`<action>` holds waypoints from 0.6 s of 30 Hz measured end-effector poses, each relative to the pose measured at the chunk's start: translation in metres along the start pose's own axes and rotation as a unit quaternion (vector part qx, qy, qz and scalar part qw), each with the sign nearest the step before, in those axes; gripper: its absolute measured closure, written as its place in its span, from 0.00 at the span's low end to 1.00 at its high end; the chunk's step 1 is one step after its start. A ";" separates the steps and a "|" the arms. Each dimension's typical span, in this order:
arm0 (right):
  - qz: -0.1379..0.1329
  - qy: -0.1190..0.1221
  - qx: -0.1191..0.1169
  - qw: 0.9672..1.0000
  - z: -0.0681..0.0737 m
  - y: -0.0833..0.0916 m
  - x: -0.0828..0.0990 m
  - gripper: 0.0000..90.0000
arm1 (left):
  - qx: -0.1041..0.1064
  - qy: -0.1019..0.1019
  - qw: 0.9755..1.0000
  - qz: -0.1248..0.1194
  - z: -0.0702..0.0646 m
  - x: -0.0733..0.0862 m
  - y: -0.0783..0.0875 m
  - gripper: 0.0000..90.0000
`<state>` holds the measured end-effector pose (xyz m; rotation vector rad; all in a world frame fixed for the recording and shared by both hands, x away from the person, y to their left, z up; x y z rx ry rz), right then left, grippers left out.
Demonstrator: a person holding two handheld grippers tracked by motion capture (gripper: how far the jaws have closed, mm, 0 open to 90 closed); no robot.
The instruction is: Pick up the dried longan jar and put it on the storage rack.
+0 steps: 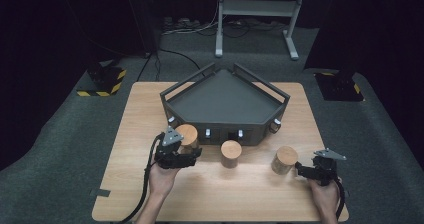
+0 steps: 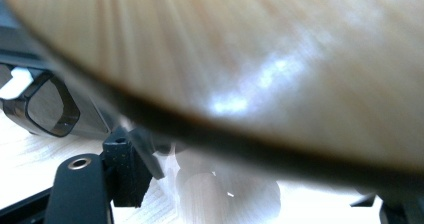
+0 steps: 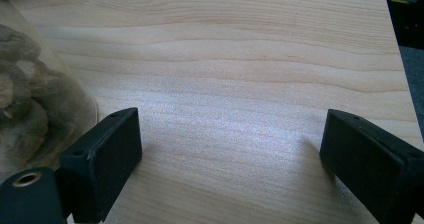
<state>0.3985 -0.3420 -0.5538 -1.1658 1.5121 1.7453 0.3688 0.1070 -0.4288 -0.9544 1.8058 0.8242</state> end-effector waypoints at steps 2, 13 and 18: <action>0.000 0.000 0.000 1.000 0.000 0.000 0.000 0.10 | 0.002 -0.001 1.000 0.001 -0.001 -0.004 -0.002 0.28; 0.000 0.000 0.000 1.000 0.000 0.000 0.000 0.10 | 0.012 -0.010 1.000 0.004 -0.008 -0.021 -0.008 0.28; 0.000 0.000 0.000 1.000 0.000 0.000 0.000 0.10 | 0.021 -0.007 1.000 0.004 -0.012 -0.030 -0.012 0.29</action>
Point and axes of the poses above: each handheld gripper's, and its own axes: y roughly backward along the jaws, x roughly out of its underside, z roughly to its left, the point moved 2 cm from there along -y, roughly forward along the jaws, and after that the axes turned 14 degrees about -z, right-handed, at the moved point
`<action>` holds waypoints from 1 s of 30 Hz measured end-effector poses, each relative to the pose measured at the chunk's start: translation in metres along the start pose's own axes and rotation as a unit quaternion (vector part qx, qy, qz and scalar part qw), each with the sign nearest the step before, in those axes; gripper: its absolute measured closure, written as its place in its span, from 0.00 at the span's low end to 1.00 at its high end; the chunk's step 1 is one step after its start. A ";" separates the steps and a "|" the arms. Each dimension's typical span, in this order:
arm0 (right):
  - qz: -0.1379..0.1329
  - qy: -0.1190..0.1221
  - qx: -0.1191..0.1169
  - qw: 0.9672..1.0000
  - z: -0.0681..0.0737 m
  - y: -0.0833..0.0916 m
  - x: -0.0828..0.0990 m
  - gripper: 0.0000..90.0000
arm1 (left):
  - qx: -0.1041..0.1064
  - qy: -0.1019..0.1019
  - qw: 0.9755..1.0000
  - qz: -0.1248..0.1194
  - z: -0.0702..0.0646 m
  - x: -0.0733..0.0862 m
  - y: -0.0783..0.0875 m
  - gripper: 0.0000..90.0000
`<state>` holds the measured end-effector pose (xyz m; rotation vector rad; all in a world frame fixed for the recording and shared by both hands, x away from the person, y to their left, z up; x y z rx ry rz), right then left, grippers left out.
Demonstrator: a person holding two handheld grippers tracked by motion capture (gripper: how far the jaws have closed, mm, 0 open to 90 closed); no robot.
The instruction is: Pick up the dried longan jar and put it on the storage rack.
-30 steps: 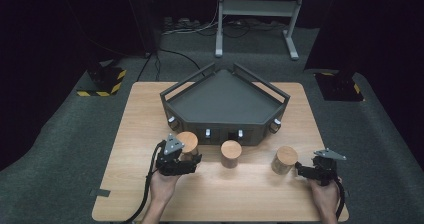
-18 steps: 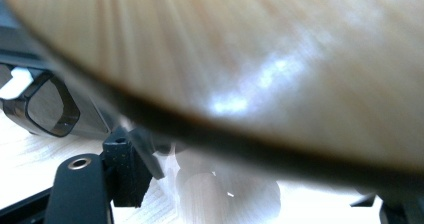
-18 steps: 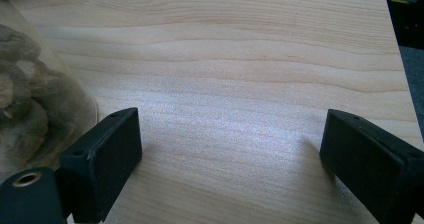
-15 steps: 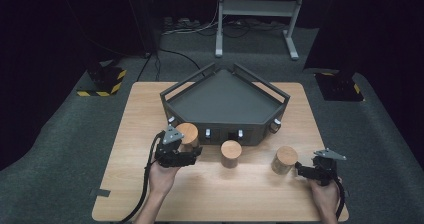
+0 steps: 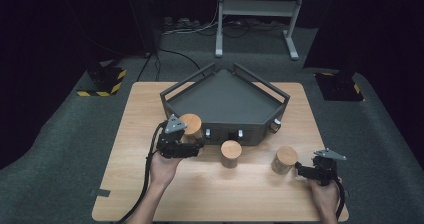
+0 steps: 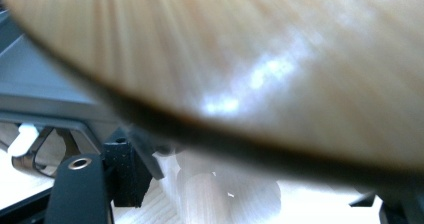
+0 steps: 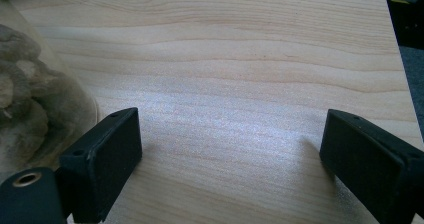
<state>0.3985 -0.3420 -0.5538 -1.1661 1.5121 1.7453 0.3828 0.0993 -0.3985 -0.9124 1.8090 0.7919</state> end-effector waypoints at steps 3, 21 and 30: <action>0.000 0.000 0.000 1.000 0.000 0.000 0.000 0.10 | 0.003 -0.004 1.000 -0.001 -0.002 -0.005 -0.003 0.29; 0.000 0.000 0.000 1.000 0.000 0.000 0.000 0.10 | 0.019 -0.024 1.000 -0.004 -0.015 -0.033 -0.023 0.29; 0.000 0.000 0.000 1.000 0.000 0.000 0.000 0.10 | 0.022 -0.027 0.999 -0.002 -0.018 -0.044 -0.034 0.29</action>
Point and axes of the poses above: each handheld gripper's, and its own axes: y roughly backward along the jaws, x roughly out of its underside, z roughly to its left, the point moved 2 cm from there along -y, roughly forward along the jaws, and after that the axes turned 14 degrees about -z, right-handed, at the moved point
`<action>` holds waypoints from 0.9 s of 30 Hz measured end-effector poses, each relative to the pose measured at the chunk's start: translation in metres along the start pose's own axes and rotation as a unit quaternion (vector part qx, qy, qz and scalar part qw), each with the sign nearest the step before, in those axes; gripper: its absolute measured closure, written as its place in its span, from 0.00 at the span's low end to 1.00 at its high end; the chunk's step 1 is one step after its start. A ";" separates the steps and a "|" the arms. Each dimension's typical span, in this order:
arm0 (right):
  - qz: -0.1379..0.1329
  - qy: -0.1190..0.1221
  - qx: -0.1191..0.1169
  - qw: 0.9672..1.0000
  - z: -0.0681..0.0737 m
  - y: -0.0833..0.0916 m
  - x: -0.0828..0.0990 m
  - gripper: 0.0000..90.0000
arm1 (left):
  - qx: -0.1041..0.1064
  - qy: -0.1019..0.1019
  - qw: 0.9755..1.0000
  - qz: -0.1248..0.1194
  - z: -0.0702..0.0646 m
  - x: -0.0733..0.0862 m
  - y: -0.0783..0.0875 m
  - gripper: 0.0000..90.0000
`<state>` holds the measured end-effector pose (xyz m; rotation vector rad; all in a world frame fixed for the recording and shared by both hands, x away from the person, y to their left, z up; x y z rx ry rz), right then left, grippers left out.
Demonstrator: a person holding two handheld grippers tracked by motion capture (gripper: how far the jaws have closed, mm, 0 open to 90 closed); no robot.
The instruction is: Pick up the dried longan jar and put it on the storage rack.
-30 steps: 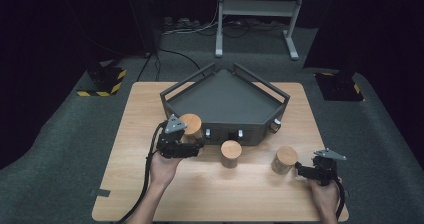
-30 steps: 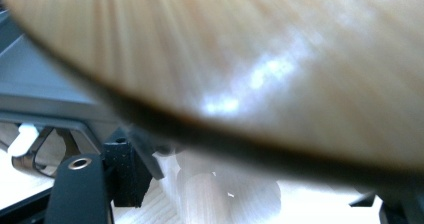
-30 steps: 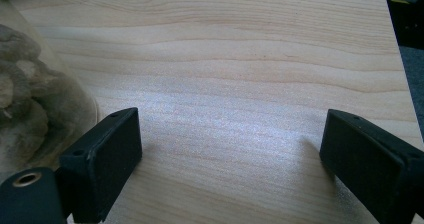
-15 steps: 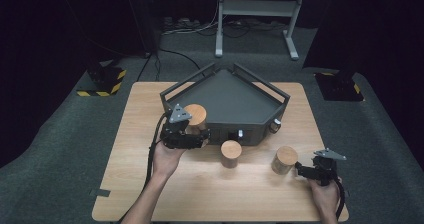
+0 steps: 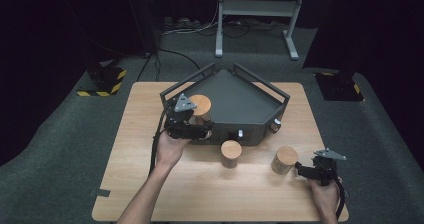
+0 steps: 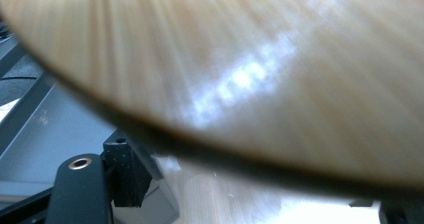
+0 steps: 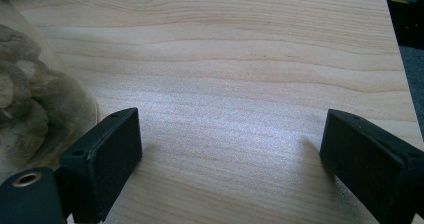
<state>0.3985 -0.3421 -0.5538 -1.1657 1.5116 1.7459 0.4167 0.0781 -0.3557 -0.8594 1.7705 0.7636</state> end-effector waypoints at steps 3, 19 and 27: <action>0.000 0.000 0.000 1.000 0.000 0.000 0.000 0.10 | 0.000 0.002 1.000 0.000 0.001 -0.003 -0.005 0.29; 0.000 0.000 0.000 1.000 0.000 0.000 0.000 0.10 | -0.017 0.003 1.000 0.001 0.010 -0.011 -0.026 0.29; 0.000 0.000 0.000 1.000 0.000 0.000 0.000 0.10 | -0.034 0.004 0.999 0.000 0.018 -0.010 -0.038 0.29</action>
Point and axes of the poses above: each handheld gripper's, and its own axes: y roughly backward along the jaws, x roughly out of its underside, z roughly to its left, the point moved 2 cm from there along -y, roughly forward along the jaws, and after that the axes turned 14 degrees about -z, right-handed, at the moved point
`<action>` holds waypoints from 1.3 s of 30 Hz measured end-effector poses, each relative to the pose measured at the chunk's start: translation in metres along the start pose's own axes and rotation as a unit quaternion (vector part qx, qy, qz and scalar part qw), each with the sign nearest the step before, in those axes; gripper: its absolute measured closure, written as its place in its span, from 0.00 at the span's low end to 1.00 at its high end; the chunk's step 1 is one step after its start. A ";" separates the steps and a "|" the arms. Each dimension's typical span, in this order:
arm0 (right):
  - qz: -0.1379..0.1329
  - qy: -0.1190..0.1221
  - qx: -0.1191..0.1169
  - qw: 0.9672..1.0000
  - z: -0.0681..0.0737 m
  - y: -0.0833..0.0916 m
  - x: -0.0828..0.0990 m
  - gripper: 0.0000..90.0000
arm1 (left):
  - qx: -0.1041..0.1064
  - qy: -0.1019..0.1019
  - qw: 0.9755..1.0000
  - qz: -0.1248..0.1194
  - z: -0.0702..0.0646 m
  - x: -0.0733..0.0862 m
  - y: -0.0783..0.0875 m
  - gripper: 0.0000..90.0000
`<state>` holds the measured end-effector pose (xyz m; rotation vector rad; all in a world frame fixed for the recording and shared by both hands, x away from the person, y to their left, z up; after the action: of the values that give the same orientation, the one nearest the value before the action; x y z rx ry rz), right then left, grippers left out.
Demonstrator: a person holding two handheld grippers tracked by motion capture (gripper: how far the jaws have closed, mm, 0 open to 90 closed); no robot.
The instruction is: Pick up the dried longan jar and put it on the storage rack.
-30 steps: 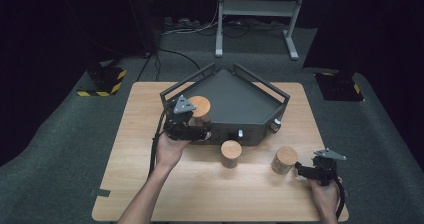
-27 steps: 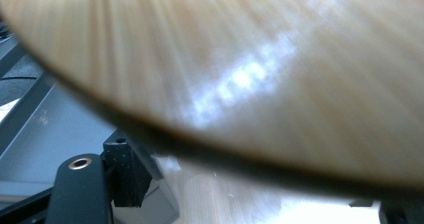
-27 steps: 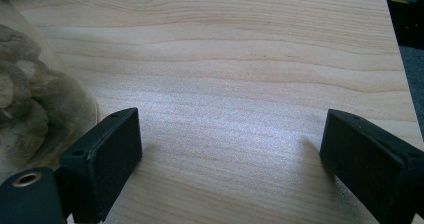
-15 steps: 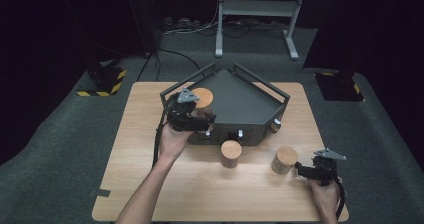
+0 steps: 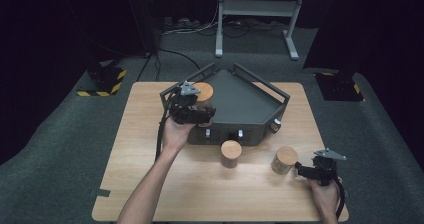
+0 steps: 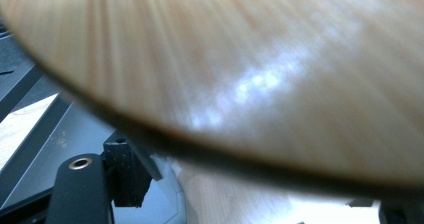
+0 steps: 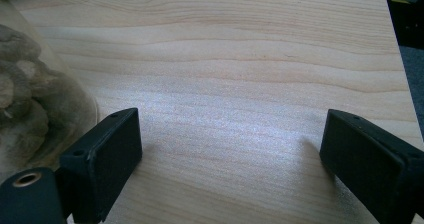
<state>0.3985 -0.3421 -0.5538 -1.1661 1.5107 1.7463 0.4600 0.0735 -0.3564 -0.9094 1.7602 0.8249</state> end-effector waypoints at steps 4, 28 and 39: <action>0.000 0.000 0.000 1.000 0.000 0.000 0.000 0.10 | -0.008 -0.008 1.000 0.001 0.002 0.002 -0.005 0.29; 0.000 0.000 0.000 1.000 0.000 0.000 0.000 0.10 | -0.036 -0.006 0.999 -0.002 0.013 0.009 -0.036 0.29; 0.000 0.000 0.000 1.000 0.000 0.000 0.000 0.10 | -0.049 -0.015 0.999 -0.003 0.017 0.014 -0.043 0.29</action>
<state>0.3985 -0.3421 -0.5538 -1.1663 1.5109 1.7462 0.5012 0.0639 -0.3805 -0.9605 1.7019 0.9236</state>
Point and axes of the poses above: each handheld gripper's, and its own axes: y roughly backward along the jaws, x roughly out of its underside, z roughly to its left, the point moved 2 cm from there along -y, roughly forward along the jaws, and after that the axes turned 14 degrees about -z, right-handed, at the moved point
